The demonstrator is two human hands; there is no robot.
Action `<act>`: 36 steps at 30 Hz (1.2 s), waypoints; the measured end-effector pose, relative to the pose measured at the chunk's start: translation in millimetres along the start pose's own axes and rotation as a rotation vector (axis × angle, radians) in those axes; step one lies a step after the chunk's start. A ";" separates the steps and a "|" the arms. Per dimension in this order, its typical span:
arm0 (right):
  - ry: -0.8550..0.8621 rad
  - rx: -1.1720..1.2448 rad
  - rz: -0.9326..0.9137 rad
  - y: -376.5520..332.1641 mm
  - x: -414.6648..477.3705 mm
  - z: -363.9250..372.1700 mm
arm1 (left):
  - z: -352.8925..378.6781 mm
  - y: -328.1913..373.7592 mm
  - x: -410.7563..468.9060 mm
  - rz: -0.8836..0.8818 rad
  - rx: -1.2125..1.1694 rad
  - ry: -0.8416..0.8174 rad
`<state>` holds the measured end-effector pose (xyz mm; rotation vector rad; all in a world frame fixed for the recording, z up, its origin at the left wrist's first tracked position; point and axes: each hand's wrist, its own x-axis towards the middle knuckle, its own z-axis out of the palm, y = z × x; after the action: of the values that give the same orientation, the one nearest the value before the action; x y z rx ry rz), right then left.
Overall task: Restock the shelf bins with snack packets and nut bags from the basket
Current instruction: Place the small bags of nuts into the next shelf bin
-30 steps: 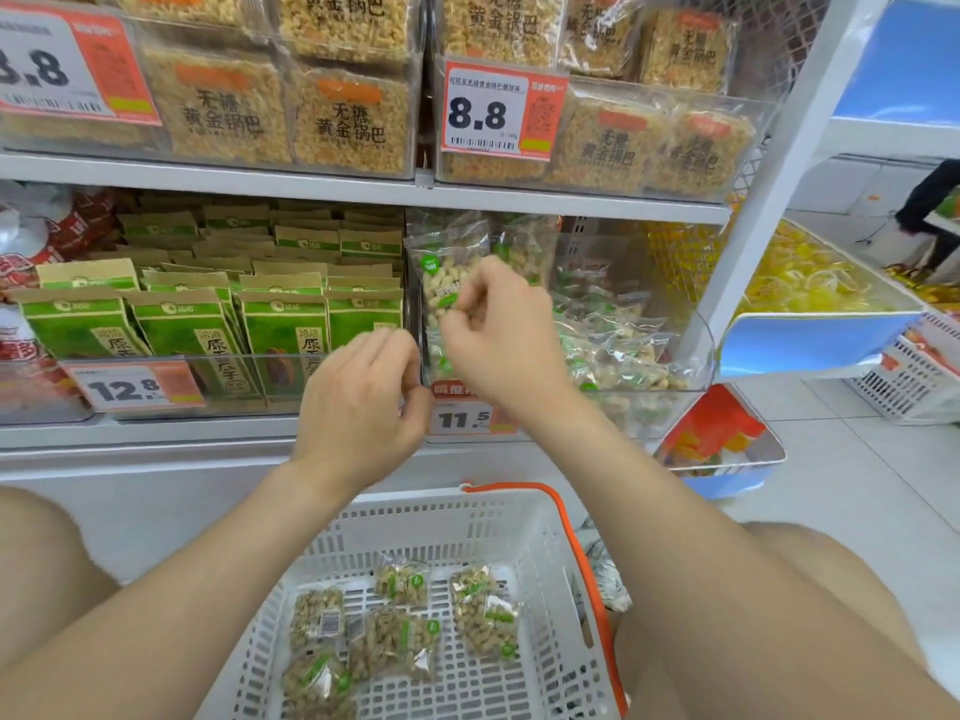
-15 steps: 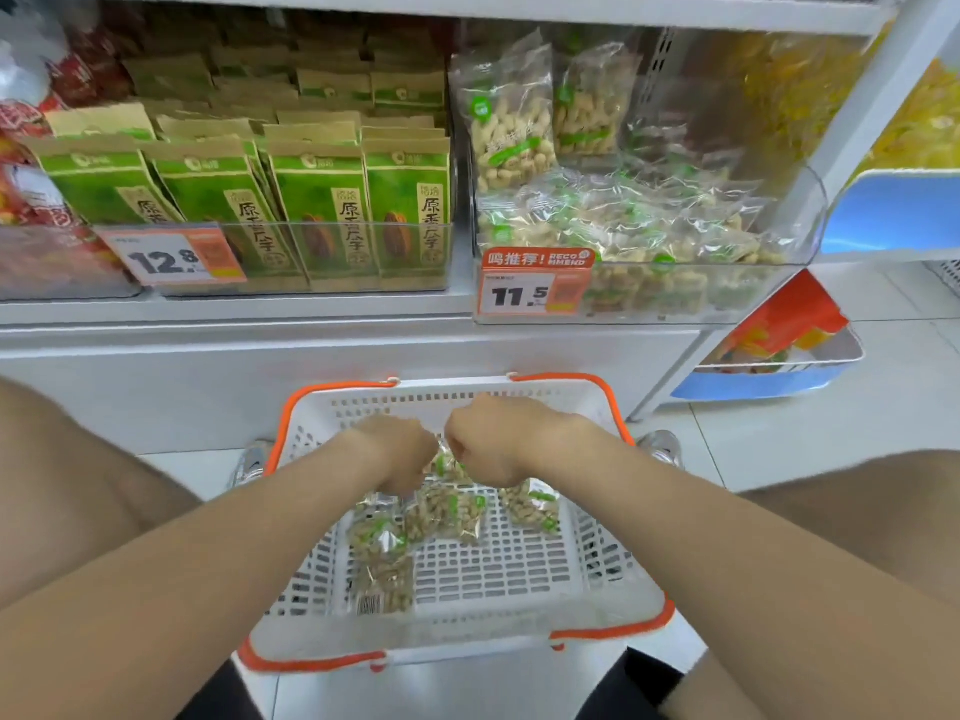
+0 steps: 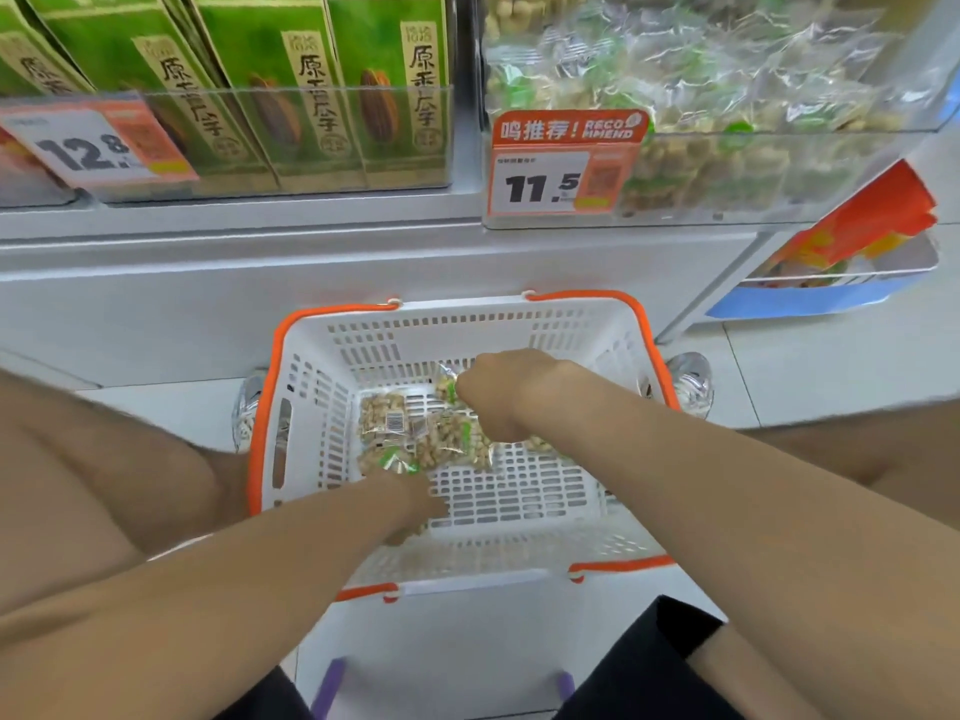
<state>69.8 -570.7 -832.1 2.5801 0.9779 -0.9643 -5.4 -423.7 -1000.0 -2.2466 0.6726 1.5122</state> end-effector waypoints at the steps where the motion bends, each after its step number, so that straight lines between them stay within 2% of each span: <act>1: -0.001 -0.002 -0.002 -0.6 -0.5 -0.7 | 5.2 -0.4 1.1 -0.014 0.002 -0.015; 5: -0.013 -0.007 -0.003 -2.3 -4.0 -1.8 | 24.1 -10.0 14.1 -0.079 -0.182 0.007; 7: -0.006 -0.016 -0.006 -4.2 -6.0 -2.9 | 19.2 -11.1 8.4 -0.089 -0.218 0.036; 9: 0.003 -0.018 -0.008 -5.5 -8.9 -5.0 | 5.1 -8.5 -4.5 -0.098 -0.280 -0.004; 14: 0.013 -0.001 0.000 -5.8 -14.1 -8.4 | -8.8 -11.4 -12.7 0.012 -0.338 -0.064; 17: 0.012 0.000 0.009 -5.0 -16.6 -11.0 | -4.7 -5.3 -18.5 0.010 -0.316 -0.027; 20: 0.027 0.004 0.020 -3.5 -17.2 -14.0 | -3.2 4.8 -25.5 0.035 -0.168 0.058; 26: 0.041 0.022 0.035 -1.7 -19.6 -21.8 | -10.9 4.8 -27.8 0.130 -0.149 0.076; 30: 0.042 0.021 0.052 0.0 -22.1 -29.5 | -41.2 -5.8 -34.3 0.128 -0.316 0.207; 36: -0.006 0.043 0.118 11.4 -38.8 -42.8 | -97.0 -25.4 -70.5 0.149 -0.859 0.488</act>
<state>76.9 -581.7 -774.7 2.6347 0.8008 -0.9718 60.4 -440.8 -898.1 -3.3453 0.3289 1.5014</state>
